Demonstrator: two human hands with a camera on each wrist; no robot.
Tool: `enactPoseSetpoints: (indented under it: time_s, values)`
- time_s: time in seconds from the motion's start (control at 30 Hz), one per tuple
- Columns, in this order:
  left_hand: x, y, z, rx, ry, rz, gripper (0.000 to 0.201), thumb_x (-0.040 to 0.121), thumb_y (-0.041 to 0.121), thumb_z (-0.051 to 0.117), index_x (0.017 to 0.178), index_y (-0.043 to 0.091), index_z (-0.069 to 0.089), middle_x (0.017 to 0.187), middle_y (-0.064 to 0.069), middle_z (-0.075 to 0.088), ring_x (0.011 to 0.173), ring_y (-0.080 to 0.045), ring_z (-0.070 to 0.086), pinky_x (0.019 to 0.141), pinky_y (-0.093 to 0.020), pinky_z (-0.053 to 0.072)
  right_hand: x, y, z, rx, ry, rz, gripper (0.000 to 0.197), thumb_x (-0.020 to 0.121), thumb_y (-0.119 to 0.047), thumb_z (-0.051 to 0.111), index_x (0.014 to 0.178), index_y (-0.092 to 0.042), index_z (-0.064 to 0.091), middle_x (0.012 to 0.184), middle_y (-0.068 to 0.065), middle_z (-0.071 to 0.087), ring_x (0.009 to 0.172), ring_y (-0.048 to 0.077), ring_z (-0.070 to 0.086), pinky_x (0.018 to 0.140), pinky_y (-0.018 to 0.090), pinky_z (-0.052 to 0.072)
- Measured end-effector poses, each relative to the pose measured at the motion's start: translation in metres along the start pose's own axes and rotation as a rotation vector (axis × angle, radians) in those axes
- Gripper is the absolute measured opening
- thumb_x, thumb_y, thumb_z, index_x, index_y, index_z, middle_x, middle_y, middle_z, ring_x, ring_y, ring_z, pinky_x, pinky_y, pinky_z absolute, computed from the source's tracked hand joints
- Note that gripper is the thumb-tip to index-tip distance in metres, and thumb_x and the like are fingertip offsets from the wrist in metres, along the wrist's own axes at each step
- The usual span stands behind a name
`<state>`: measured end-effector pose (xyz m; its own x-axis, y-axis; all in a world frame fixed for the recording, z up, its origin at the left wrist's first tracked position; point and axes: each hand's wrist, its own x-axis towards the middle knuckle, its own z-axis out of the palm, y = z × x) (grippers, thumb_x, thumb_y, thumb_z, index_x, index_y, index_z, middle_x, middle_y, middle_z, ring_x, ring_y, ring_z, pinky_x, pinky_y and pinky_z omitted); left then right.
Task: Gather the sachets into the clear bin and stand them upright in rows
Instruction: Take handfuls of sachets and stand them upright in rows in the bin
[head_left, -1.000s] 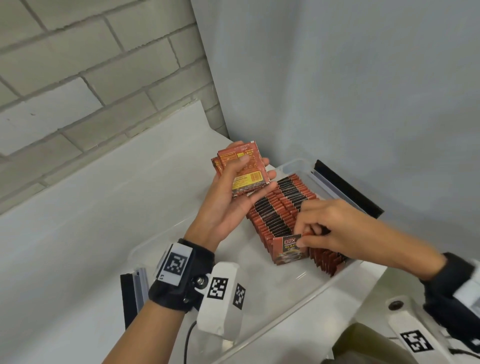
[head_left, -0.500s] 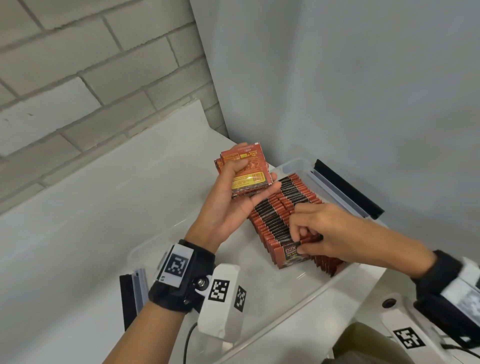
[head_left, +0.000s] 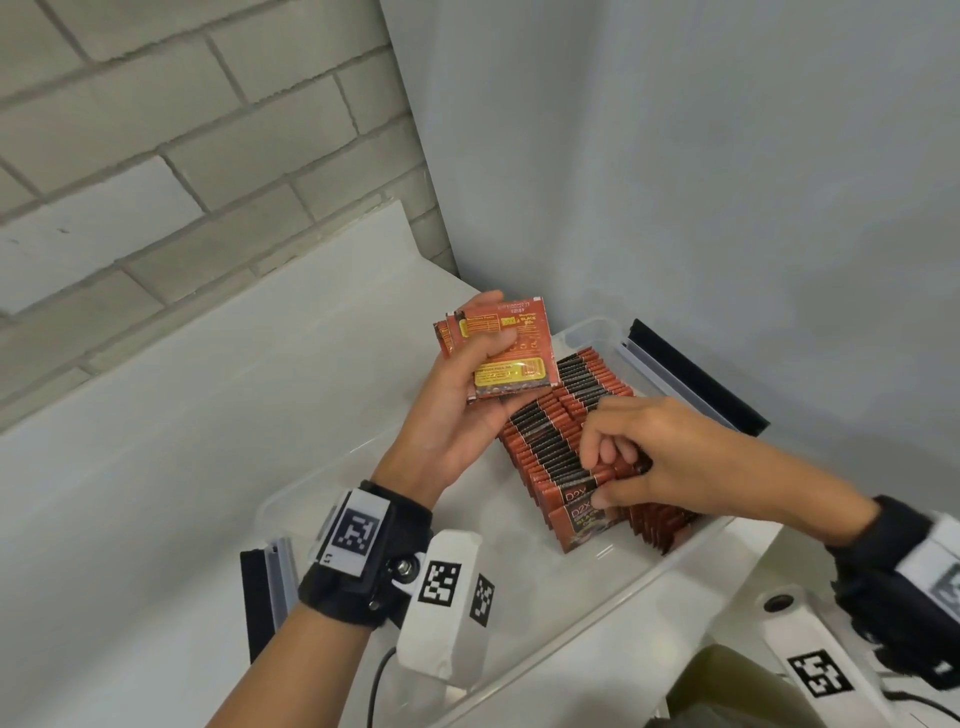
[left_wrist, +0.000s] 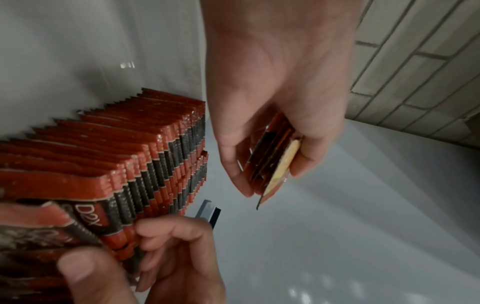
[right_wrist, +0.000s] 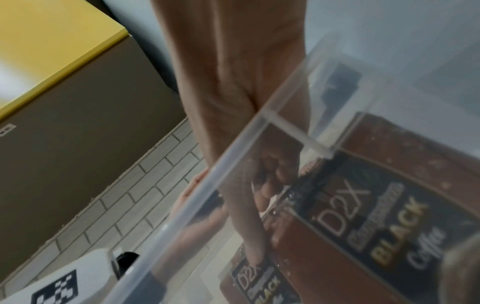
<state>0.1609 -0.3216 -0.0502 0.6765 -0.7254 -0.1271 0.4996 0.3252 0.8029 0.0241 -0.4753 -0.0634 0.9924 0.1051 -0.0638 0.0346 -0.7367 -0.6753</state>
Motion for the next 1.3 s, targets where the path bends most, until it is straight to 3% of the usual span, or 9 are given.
enactPoseSetpoints:
  time_s: [0.17,0.27,0.5,0.67,0.73,0.87,1.0,1.17,1.3]
  values:
    - [0.0,-0.003,-0.002,0.082,-0.064,0.005,0.043,0.08,0.003,0.065,0.117,0.023,0.057,0.11,-0.006,0.067,0.101,-0.023,0.066,0.088,-0.038,0.054,0.003,-0.005,-0.004,0.317,0.177,0.071,0.026,0.071,-0.036,0.08,0.088,-0.023,0.066,0.078,-0.007,0.061,0.066,-0.001,0.053,0.061,0.015,0.044]
    - [0.0,-0.005,-0.002,0.126,-0.083,0.007,0.048,0.075,0.0,0.067,0.116,0.023,0.056,0.108,-0.006,0.068,0.103,-0.025,0.065,0.086,-0.038,0.054,0.009,-0.005,-0.002,0.56,0.307,0.07,0.034,0.071,-0.039,0.075,0.095,-0.017,0.065,0.08,-0.001,0.066,0.074,0.01,0.06,0.073,0.028,0.051]
    - [-0.001,-0.008,0.001,0.183,-0.117,-0.04,0.044,0.078,-0.001,0.068,0.113,0.024,0.057,0.108,-0.007,0.068,0.104,-0.027,0.064,0.086,-0.038,0.055,0.011,0.0,-0.001,0.712,0.411,0.033,0.018,0.08,-0.019,0.071,0.097,-0.018,0.067,0.085,-0.003,0.073,0.082,0.013,0.07,0.079,0.016,0.051]
    - [-0.002,-0.005,0.004,0.138,-0.046,-0.138,0.06,0.083,0.042,0.057,0.133,0.011,0.047,0.126,-0.017,0.061,0.111,-0.028,0.063,0.088,-0.038,0.055,0.009,-0.005,-0.004,0.791,0.584,-0.057,0.012,0.078,-0.016,0.07,0.088,-0.014,0.065,0.08,-0.005,0.071,0.071,0.008,0.065,0.069,0.015,0.05]
    - [-0.001,-0.003,0.005,0.111,-0.031,-0.187,0.059,0.084,0.049,0.053,0.13,0.012,0.05,0.12,-0.018,0.064,0.099,-0.027,0.067,0.083,-0.036,0.056,0.007,-0.006,-0.004,0.834,0.66,-0.1,0.011,0.075,-0.014,0.071,0.084,-0.013,0.064,0.078,-0.005,0.072,0.069,0.009,0.065,0.069,0.018,0.052]
    - [-0.002,-0.003,0.005,0.09,-0.062,-0.241,0.036,0.085,0.041,0.056,0.112,0.017,0.058,0.1,-0.013,0.068,0.078,-0.026,0.067,0.072,-0.036,0.056,0.005,-0.006,-0.003,0.811,0.665,-0.155,0.014,0.075,-0.007,0.068,0.089,-0.007,0.069,0.095,-0.001,0.074,0.094,0.015,0.07,0.085,0.021,0.053]
    - [-0.003,-0.005,0.005,0.079,-0.129,-0.238,0.027,0.083,0.013,0.068,0.109,0.015,0.061,0.102,-0.011,0.069,0.086,-0.024,0.069,0.067,-0.033,0.057,0.008,0.0,0.0,0.758,0.62,-0.18,0.015,0.078,-0.007,0.067,0.089,-0.014,0.075,0.105,0.004,0.071,0.104,0.019,0.067,0.09,0.024,0.051]
    - [-0.003,-0.005,0.005,0.074,-0.142,-0.165,0.033,0.077,0.004,0.06,0.107,0.017,0.063,0.103,-0.009,0.071,0.093,-0.023,0.07,0.078,-0.036,0.059,0.009,0.002,0.001,0.71,0.59,-0.158,0.021,0.083,-0.002,0.066,0.096,-0.017,0.072,0.107,0.002,0.069,0.106,0.015,0.065,0.088,0.021,0.051]
    - [-0.003,-0.004,0.005,0.019,-0.113,-0.07,0.034,0.081,0.002,0.061,0.11,0.02,0.062,0.11,-0.01,0.069,0.102,-0.027,0.067,0.09,-0.042,0.054,0.01,-0.002,-0.002,0.795,0.636,-0.041,0.012,0.091,-0.007,0.06,0.097,-0.016,0.064,0.094,0.004,0.072,0.088,0.012,0.069,0.082,0.02,0.052]
